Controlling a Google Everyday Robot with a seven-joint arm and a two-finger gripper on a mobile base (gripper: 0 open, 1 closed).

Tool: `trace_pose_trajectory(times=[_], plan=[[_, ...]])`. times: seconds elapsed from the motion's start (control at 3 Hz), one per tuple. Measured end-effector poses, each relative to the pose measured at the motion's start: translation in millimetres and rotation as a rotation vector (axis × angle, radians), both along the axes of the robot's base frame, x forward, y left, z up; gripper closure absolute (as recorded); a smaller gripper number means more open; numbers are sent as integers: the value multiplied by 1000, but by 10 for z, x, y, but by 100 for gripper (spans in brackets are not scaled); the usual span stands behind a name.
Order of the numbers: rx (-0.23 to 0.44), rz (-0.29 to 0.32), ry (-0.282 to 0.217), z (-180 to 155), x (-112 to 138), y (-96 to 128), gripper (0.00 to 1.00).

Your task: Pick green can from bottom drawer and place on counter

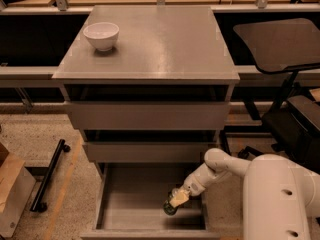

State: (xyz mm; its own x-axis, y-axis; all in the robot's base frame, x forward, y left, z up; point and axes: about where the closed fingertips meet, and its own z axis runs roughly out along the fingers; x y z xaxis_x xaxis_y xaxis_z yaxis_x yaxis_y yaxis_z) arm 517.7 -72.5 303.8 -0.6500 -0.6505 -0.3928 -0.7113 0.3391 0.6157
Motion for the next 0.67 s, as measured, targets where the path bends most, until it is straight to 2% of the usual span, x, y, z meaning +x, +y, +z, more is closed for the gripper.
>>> trace_pose_trajectory(times=[0.33,0.67], plan=[[49,113,6,518,-64,92,100],[34,183,-40,1059,-98,119,100]])
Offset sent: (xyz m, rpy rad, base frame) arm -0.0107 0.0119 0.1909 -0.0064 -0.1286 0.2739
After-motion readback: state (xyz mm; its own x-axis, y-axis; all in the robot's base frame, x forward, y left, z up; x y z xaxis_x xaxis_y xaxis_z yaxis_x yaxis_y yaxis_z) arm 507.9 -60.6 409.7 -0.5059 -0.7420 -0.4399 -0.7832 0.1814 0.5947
